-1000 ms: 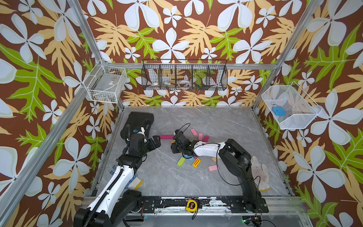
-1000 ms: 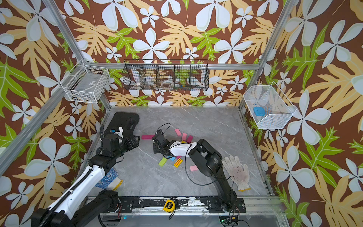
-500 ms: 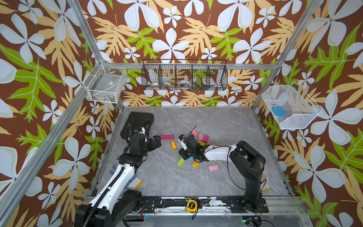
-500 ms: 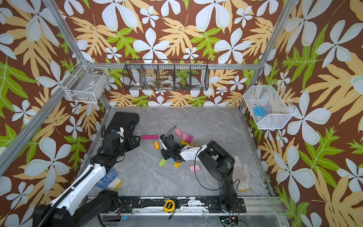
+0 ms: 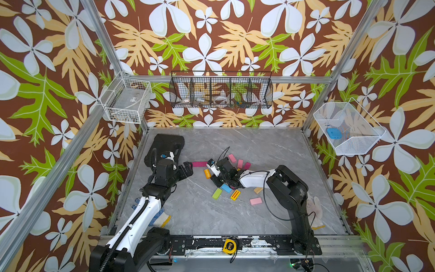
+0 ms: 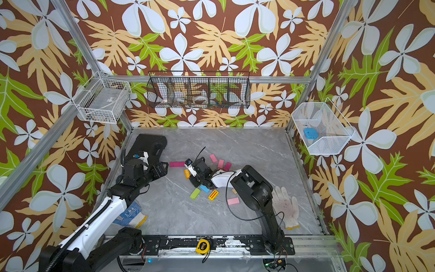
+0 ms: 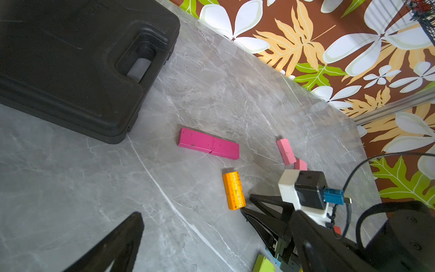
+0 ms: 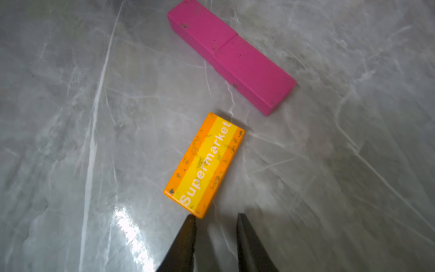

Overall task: Assemble the number 7 with building blocks
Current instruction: Assemble the building block at the center of the board.

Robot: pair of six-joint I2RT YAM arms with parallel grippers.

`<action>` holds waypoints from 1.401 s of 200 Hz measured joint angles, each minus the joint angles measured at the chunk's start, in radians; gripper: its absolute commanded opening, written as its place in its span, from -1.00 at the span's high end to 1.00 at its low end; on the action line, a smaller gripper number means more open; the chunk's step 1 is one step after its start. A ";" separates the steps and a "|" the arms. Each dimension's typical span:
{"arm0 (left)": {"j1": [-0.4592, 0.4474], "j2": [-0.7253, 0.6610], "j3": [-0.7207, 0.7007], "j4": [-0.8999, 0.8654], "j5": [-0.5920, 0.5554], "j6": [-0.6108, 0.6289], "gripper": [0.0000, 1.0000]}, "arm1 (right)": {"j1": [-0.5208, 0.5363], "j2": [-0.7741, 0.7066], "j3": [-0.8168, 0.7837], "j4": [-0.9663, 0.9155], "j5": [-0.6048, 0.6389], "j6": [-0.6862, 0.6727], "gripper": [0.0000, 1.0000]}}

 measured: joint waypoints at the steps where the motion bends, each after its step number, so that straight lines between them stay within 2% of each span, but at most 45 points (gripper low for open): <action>1: 0.000 0.000 0.000 0.000 0.000 0.000 -1.00 | 0.000 0.001 0.000 0.000 0.000 0.000 0.42; 85: 0.000 0.007 0.000 0.000 0.000 0.003 -1.00 | -0.002 0.024 0.026 0.011 -0.064 -0.026 0.42; 174: 0.000 0.010 0.000 0.000 -0.001 0.003 -1.00 | 0.000 0.040 0.041 0.025 -0.104 -0.021 0.51; 280: 0.000 0.003 -0.002 0.001 -0.007 0.003 -1.00 | 0.006 0.061 0.049 0.073 -0.084 0.086 0.51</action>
